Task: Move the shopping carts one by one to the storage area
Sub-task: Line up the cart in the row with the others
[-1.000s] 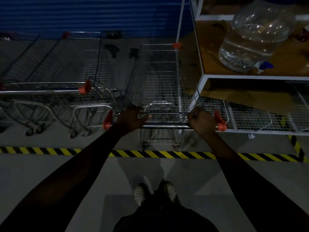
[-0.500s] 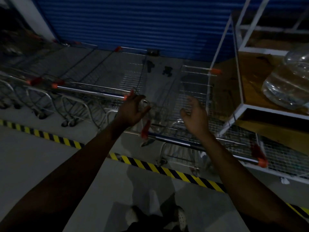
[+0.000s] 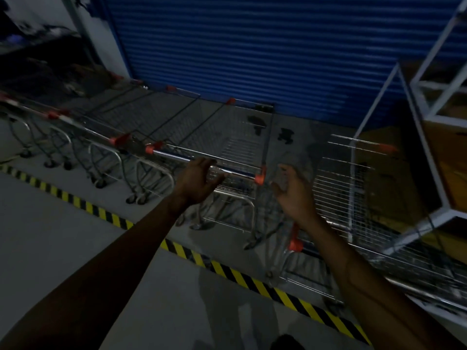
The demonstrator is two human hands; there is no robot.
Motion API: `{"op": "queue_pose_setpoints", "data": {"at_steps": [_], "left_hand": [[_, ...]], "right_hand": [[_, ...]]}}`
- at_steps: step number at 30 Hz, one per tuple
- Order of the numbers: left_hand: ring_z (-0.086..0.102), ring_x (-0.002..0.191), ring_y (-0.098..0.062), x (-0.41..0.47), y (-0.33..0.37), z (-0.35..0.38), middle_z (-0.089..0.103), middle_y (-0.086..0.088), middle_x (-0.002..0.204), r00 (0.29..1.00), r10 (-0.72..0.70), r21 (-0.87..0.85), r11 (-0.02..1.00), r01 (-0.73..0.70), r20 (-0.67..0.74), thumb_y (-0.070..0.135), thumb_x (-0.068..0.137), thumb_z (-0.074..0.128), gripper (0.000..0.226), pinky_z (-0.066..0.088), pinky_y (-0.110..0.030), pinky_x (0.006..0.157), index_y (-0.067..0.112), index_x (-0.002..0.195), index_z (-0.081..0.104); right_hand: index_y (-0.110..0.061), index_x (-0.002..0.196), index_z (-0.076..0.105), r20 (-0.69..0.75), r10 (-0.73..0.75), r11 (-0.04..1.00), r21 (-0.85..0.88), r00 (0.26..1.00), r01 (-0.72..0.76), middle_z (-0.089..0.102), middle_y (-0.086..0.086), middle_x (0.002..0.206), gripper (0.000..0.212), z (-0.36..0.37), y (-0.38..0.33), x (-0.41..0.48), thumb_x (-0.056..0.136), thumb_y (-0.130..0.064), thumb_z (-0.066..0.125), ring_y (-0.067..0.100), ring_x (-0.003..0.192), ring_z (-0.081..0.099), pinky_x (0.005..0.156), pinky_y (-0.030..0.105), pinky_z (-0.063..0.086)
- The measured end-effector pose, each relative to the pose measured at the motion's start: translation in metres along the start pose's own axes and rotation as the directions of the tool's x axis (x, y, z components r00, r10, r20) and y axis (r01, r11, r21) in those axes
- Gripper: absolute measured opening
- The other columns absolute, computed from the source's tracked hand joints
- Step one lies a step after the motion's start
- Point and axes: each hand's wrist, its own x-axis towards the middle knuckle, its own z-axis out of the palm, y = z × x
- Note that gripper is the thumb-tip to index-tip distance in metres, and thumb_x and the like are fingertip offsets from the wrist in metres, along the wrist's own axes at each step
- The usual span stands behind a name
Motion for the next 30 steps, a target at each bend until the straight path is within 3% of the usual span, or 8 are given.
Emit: {"op": "queue_pose_setpoints", "data": {"at_steps": [6,11,14,18,20,24,27,30], "left_hand": [[0.052,0.123,-0.029,0.027,-0.034,-0.010,0.060,-0.012,0.130,0.999,-0.033,0.049,0.998,0.031,0.033,0.079,0.086,0.036,0.084,0.047,-0.042,0.098,0.014,0.135,0.057],[0.053,0.124,-0.033,0.059,-0.065,-0.001,0.058,-0.015,0.134,0.997,-0.028,0.103,0.994,0.019,0.078,0.076,0.080,0.040,0.089,0.047,-0.043,0.099,0.009,0.137,0.055],[0.056,0.118,-0.036,0.081,-0.099,0.010,0.058,-0.015,0.131,0.993,0.005,0.152,0.988,-0.023,0.118,0.079,0.077,0.047,0.092,0.051,-0.047,0.095,0.008,0.134,0.057],[0.044,0.134,-0.036,0.106,-0.141,0.017,0.042,-0.015,0.149,0.959,-0.059,0.296,0.955,-0.027,0.277,0.083,0.063,0.059,0.111,0.043,-0.052,0.105,0.015,0.149,0.041],[0.029,0.145,-0.035,0.115,-0.162,0.024,0.028,-0.014,0.159,0.914,-0.162,0.385,0.923,0.006,0.373,0.072,0.065,0.073,0.114,0.030,-0.056,0.113,0.020,0.155,0.027],[0.007,0.152,-0.032,0.130,-0.204,0.038,0.010,-0.010,0.166,0.815,-0.309,0.497,0.867,0.030,0.491,0.058,0.074,0.077,0.115,0.017,-0.058,0.118,0.023,0.159,0.009],[0.016,0.150,-0.031,0.150,-0.219,0.046,0.021,-0.009,0.163,0.783,-0.340,0.537,0.844,0.009,0.521,0.044,0.083,0.069,0.099,0.018,-0.056,0.118,0.026,0.159,0.009],[0.028,0.146,-0.031,0.171,-0.226,0.050,0.031,-0.007,0.159,0.775,-0.311,0.548,0.835,-0.054,0.550,0.038,0.078,0.068,0.099,0.024,-0.051,0.117,0.028,0.159,0.011]], "right_hand": [[-0.011,0.129,0.057,0.106,-0.032,0.999,-0.003,0.994,0.033,0.065,0.012,0.116,0.062,0.041,-0.019,0.042,0.082,-0.052,0.056,0.032,0.105,0.063,0.088,0.038,0.053],[-0.008,0.136,0.054,0.180,-0.057,0.998,-0.013,0.982,0.060,0.056,0.015,0.137,0.072,0.080,-0.011,0.085,0.082,-0.056,0.053,0.034,0.124,0.052,0.101,0.037,0.045],[-0.010,0.133,0.056,0.221,-0.058,0.998,0.001,0.973,0.059,0.058,0.014,0.134,0.075,0.099,-0.001,0.111,0.079,-0.062,0.054,0.034,0.123,0.055,0.100,0.043,0.047],[-0.022,0.143,0.048,0.377,0.034,0.994,-0.111,0.926,0.008,0.044,0.004,0.150,0.089,0.122,0.013,0.135,0.072,-0.075,0.054,0.026,0.137,0.042,0.108,0.045,0.041],[-0.029,0.147,0.042,0.436,0.060,0.985,-0.171,0.898,0.017,0.034,-0.001,0.157,0.099,0.131,0.022,0.144,0.065,-0.084,0.045,0.022,0.144,0.032,0.110,0.049,0.038],[-0.027,0.152,0.036,0.519,0.030,0.960,-0.253,0.854,0.120,0.021,0.002,0.164,0.101,0.142,0.039,0.148,0.070,-0.078,0.064,0.025,0.149,0.024,0.111,0.052,0.037],[-0.031,0.154,0.029,0.561,0.080,0.938,-0.323,0.824,0.129,0.013,0.001,0.166,0.103,0.146,0.042,0.159,0.070,-0.074,0.071,0.027,0.150,0.020,0.114,0.053,0.034],[-0.033,0.156,0.024,0.609,0.174,0.924,-0.373,0.774,0.085,0.016,-0.001,0.166,0.108,0.152,0.045,0.176,0.068,-0.073,0.074,0.027,0.149,0.021,0.116,0.051,0.031]]}}
